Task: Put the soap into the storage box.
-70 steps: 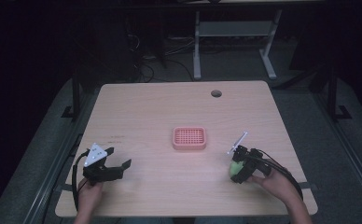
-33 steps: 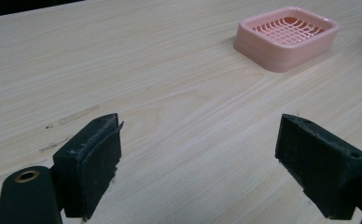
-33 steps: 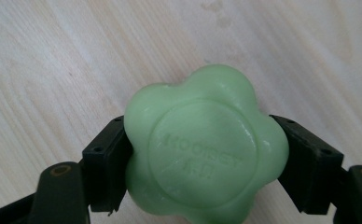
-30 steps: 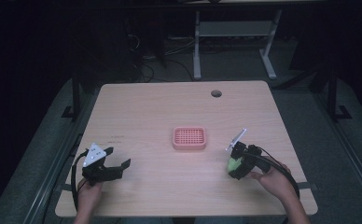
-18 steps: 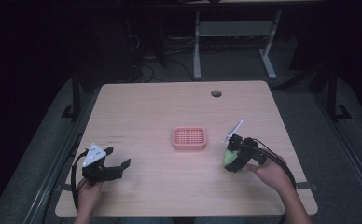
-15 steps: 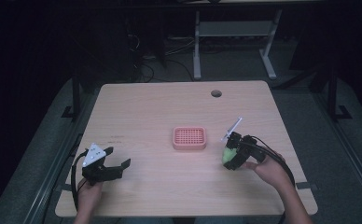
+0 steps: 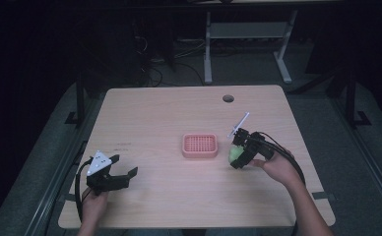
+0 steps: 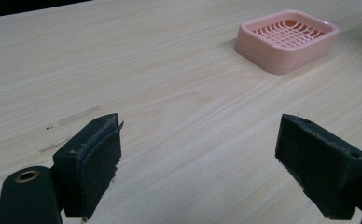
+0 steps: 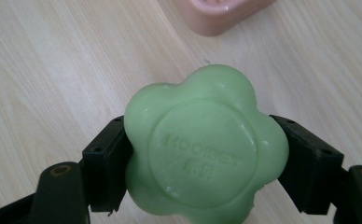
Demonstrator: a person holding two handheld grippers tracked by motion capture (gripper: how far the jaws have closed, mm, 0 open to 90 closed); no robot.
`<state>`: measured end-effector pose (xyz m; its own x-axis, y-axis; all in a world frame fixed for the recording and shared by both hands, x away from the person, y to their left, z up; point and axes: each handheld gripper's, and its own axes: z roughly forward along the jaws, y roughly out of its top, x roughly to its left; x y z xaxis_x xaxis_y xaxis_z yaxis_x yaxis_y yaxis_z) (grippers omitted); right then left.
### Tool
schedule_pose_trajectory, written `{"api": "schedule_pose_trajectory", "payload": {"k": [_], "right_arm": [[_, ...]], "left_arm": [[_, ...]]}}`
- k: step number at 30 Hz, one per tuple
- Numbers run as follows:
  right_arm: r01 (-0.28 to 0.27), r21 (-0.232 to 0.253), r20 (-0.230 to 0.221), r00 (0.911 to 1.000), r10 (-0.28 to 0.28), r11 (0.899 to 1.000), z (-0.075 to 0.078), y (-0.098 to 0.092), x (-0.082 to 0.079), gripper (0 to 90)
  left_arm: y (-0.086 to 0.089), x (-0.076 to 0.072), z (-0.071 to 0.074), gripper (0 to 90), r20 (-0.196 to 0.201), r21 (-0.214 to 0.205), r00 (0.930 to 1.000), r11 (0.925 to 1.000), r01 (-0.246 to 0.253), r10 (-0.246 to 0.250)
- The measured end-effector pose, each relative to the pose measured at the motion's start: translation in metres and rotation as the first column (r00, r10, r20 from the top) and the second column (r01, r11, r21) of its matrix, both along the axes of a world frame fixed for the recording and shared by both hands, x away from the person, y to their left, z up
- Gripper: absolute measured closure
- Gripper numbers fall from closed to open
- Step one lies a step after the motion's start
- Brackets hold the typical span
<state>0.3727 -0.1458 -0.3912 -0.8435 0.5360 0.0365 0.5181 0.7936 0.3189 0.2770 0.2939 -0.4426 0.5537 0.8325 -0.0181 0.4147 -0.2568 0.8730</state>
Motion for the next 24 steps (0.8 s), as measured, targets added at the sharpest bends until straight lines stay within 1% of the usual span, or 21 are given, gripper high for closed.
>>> {"api": "schedule_pose_trajectory", "payload": {"k": [4, 9, 12, 17, 24], "right_arm": [[-0.007, -0.004, 0.001, 1.0, 0.007, 1.0, 0.004, 0.006, 0.006, 26.0], [-0.018, -0.019, 0.002, 0.9998, 0.018, 1.0, 0.008, 0.015, 0.014, 26.0], [-0.019, -0.012, 0.005, 0.9998, 0.019, 1.0, 0.01, 0.019, 0.019, 26.0], [-0.029, -0.026, 0.005, 0.9996, 0.029, 0.999, 0.013, 0.029, 0.026, 26.0], [-0.043, -0.032, 0.007, 0.9991, 0.043, 0.999, 0.015, 0.04, 0.035, 26.0]], "left_arm": [[-0.001, 0.0, 0.0, 14.0, 0.0, 0.001, 1.0, 1.0, 0.002, -0.002], [0.0, 0.0, 0.0, 14.0, -0.001, 0.001, 1.0, 1.0, 0.001, -0.001], [0.0, 0.0, 0.0, 14.1, 0.003, 0.0, 1.0, 1.0, 0.003, -0.003], [0.001, 0.0, 0.0, 14.1, 0.005, -0.002, 1.0, 1.0, 0.003, -0.003], [0.0, 0.0, 0.0, 14.1, 0.004, -0.002, 1.0, 1.0, 0.004, -0.004]]}}
